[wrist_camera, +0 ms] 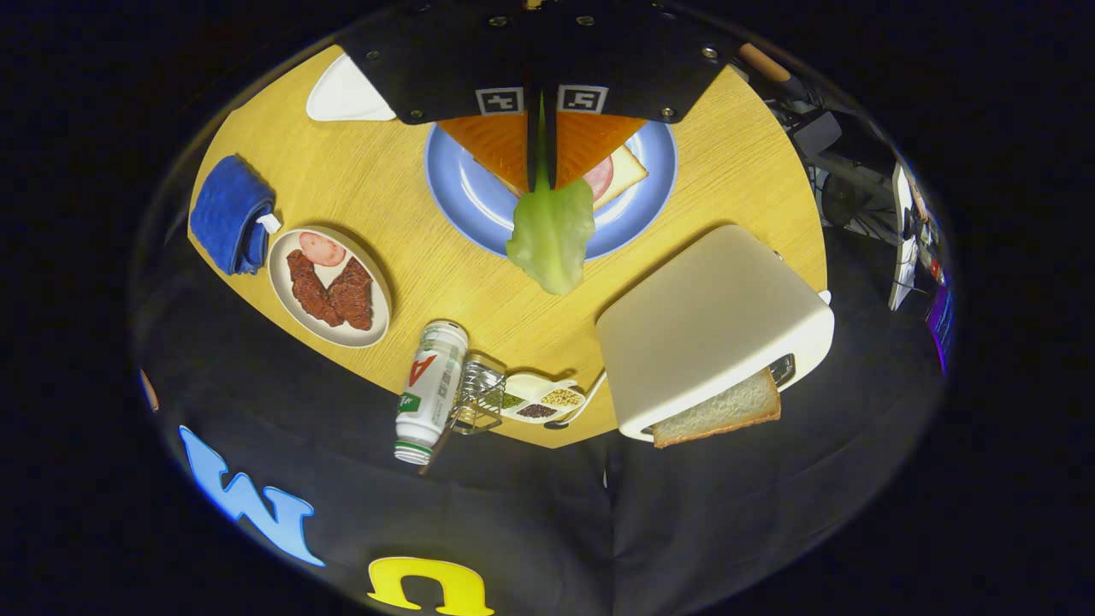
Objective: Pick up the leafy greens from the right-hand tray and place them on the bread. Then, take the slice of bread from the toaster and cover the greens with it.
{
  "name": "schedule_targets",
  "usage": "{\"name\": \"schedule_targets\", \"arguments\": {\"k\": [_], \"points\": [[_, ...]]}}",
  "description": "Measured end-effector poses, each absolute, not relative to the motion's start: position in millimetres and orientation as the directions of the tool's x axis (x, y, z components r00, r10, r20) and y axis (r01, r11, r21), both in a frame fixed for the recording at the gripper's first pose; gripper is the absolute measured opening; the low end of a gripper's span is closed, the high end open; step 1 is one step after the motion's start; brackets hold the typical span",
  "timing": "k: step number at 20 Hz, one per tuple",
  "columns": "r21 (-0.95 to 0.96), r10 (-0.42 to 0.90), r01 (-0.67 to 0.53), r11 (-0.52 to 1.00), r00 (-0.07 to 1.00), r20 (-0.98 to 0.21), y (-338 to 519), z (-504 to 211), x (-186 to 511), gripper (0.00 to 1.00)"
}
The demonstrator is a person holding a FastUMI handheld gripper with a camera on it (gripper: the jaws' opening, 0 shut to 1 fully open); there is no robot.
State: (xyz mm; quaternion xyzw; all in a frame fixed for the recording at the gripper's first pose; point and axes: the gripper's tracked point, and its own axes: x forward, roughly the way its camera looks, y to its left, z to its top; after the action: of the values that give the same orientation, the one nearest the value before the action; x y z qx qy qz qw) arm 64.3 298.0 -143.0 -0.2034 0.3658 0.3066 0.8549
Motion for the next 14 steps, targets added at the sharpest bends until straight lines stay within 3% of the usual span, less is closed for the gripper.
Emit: {"name": "schedule_targets", "arguments": {"k": [5, 8, 10, 12, 14], "points": [[-0.123, 0.371, -0.689, 0.714, 0.521, -0.769, 307.8, -156.2, 63.8, 0.02], [-0.128, 0.36, -0.688, 0.714, 0.518, -0.776, 304.7, -160.9, 63.0, 0.2], [-0.116, 0.369, -0.687, 0.717, 0.516, -0.773, 305.4, -164.9, 65.7, 0.23], [-0.12, 0.37, -0.688, 0.716, 0.52, -0.77, 302.7, -158.7, 63.7, 0.44], [-0.099, 0.386, -0.685, 0.722, 0.518, -0.763, 303.7, -157.1, 61.1, 0.44]]}}
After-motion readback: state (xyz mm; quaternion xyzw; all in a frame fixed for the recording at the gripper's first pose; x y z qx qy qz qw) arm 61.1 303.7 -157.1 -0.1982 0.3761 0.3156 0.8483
